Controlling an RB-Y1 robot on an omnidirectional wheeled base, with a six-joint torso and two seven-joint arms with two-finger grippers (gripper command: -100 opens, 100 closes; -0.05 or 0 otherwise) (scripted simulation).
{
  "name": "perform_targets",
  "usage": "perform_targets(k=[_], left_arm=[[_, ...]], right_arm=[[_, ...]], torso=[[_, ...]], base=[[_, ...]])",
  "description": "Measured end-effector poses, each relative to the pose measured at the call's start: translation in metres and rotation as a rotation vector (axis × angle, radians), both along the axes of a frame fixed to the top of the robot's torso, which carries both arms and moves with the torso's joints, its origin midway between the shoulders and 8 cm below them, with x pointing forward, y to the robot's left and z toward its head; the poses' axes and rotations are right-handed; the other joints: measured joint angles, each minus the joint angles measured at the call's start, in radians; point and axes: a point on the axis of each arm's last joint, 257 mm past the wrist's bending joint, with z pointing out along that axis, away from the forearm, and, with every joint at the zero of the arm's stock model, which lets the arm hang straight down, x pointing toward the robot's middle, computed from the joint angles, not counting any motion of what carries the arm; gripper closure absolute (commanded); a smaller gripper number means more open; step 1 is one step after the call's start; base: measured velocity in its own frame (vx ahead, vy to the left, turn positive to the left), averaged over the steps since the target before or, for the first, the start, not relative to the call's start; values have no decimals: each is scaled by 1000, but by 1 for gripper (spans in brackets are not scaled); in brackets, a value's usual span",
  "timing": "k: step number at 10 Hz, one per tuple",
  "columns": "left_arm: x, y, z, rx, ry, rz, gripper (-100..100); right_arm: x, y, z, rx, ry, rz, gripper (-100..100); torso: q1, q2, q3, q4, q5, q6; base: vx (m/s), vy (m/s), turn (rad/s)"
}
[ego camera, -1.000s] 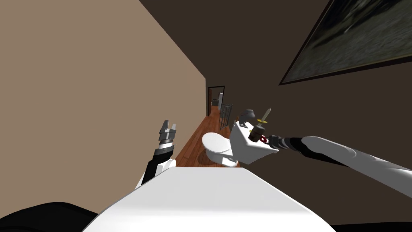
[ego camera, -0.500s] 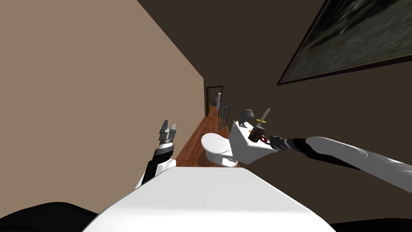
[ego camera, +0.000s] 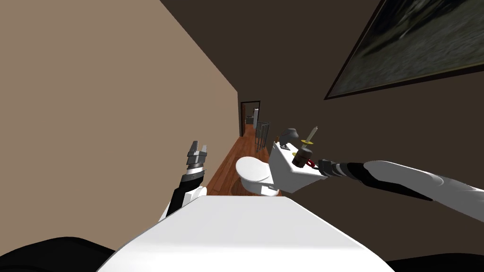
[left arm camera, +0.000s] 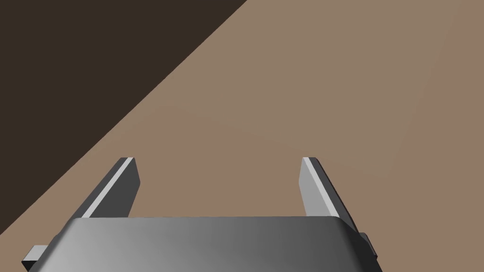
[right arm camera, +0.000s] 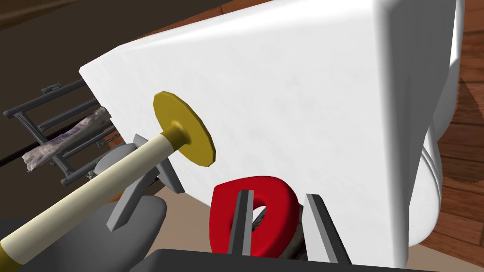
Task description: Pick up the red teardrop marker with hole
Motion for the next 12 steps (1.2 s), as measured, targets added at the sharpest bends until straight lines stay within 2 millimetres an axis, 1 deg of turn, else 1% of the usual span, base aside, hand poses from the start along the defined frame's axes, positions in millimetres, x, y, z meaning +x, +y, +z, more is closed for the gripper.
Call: perform_targets(k=[5, 6, 8, 9, 11, 12], left_arm=[[0, 0, 0, 0, 0, 0, 0], [0, 0, 0, 0, 0, 0, 0], [0, 0, 0, 0, 0, 0, 0], [0, 0, 0, 0, 0, 0, 0], [0, 0, 0, 0, 0, 0, 0], [0, 0, 0, 0, 0, 0, 0]], right_arm=[[-5, 3, 3, 6, -7, 22, 100], [-7, 1, 3, -3, -1, 29, 100], [-8, 2, 4, 3, -7, 34, 100], [-11, 1, 4, -6, -1, 41, 100], [-12, 1, 6, -1, -8, 42, 100], [-11, 1, 6, 0, -10, 43, 0]], torso=[[0, 1, 0, 0, 0, -2], [0, 1, 0, 0, 0, 0], [0, 1, 0, 0, 0, -3], [1, 0, 0, 0, 0, -1], [1, 1, 0, 0, 0, -3], [0, 2, 1, 0, 0, -3]], base=[[45, 20, -63], [58, 30, -101], [43, 22, -44], [64, 35, -100], [17, 10, -4], [0, 0, 0]])
